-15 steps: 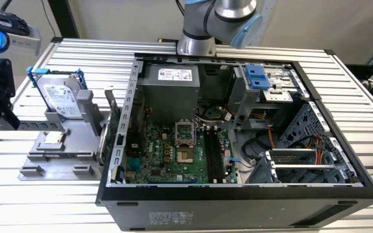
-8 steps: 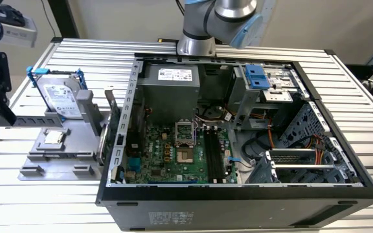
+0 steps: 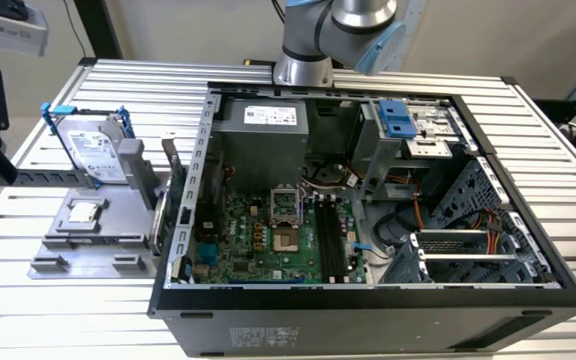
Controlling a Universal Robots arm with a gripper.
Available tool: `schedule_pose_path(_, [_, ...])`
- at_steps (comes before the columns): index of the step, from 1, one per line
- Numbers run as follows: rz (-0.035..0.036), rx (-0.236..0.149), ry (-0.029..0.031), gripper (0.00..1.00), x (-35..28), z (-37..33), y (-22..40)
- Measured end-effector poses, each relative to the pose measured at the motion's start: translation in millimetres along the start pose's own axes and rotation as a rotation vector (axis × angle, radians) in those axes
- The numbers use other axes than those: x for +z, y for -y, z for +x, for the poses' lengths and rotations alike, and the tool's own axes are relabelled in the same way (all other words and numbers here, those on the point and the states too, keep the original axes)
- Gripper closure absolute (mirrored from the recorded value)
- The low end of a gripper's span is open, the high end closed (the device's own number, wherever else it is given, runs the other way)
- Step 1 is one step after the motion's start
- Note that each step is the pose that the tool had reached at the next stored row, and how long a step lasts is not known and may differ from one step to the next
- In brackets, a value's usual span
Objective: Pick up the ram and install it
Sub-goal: 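Pick up the ram and move it above insertion slot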
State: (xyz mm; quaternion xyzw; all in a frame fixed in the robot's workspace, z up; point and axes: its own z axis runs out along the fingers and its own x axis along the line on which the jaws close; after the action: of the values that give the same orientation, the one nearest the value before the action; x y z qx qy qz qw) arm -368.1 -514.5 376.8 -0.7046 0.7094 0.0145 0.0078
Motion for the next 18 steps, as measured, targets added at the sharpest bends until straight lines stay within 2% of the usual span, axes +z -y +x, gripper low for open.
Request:
schedule_pose_path(12, [0.0001,0.000,0.0001,1.00,-18.5,-0.6,-0.3])
schedule_pose_path(18, [0.0002,0.000,0.0008,1.00,-19.4,-0.7,-0.4])
